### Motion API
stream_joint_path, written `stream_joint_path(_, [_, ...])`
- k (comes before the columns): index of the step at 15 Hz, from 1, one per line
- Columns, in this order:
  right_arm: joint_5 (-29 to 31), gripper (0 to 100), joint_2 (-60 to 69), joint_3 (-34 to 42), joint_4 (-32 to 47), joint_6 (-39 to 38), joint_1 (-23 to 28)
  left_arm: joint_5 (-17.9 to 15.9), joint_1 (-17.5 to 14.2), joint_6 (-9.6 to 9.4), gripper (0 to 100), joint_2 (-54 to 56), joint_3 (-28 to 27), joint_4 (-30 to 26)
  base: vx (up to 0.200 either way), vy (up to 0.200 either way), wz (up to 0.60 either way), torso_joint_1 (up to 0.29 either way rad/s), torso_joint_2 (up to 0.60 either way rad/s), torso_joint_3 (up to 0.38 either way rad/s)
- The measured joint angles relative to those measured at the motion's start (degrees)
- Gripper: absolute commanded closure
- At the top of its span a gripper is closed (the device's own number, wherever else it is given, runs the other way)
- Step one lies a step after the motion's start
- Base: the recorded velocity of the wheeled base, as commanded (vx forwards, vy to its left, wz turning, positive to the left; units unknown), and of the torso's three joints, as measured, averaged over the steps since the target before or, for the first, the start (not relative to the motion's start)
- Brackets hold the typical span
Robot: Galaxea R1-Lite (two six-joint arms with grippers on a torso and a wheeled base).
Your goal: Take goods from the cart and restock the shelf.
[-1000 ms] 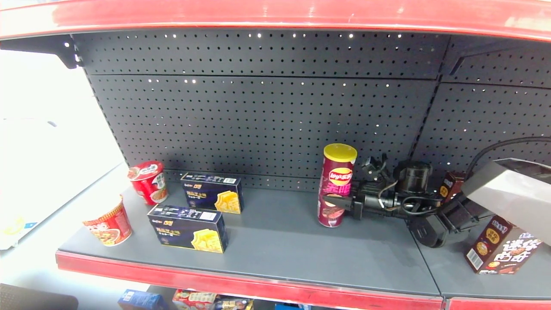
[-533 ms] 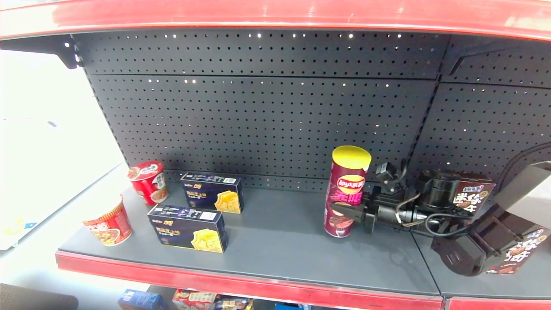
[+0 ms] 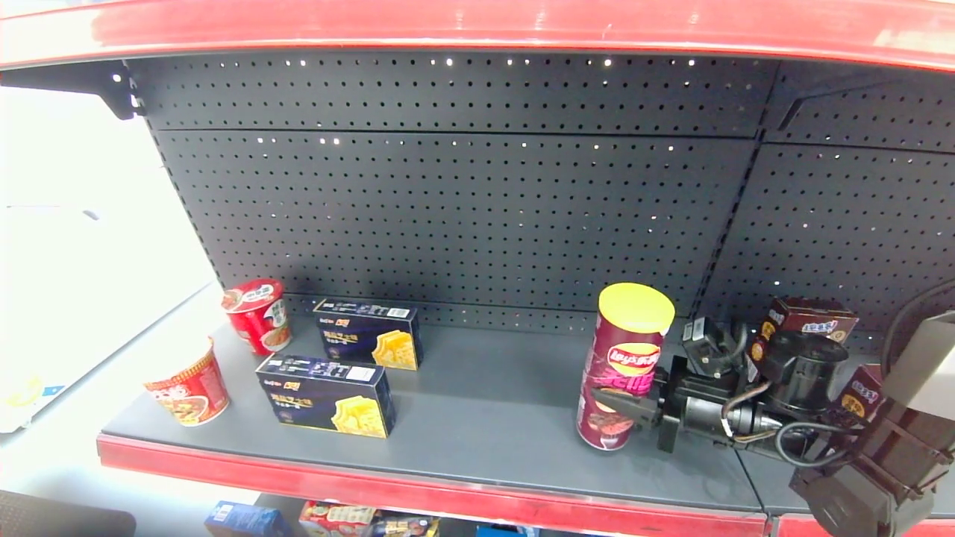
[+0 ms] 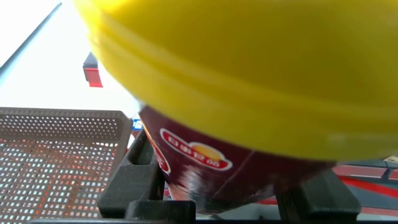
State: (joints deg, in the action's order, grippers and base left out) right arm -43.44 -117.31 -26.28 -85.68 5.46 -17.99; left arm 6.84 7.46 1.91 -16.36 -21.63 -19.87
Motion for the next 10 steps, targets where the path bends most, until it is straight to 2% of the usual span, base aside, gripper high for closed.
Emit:
stream_joint_path(3, [0.0, 100, -0.1, 2.2, -1.0, 0.0, -0.7, 0.0, 0.0, 1.15, 100, 0.2, 0.0, -0.1, 0.000, 0.000, 0.00, 0.000, 0.00, 0.000])
stream_joint_path(10, [0.0, 100, -3.0, 1.8, -3.8, -0.2, -2.7, 0.2, 0.0, 1.50, 100, 0.2, 0.3, -0.2, 0.000, 0.000, 0.00, 0.000, 0.00, 0.000])
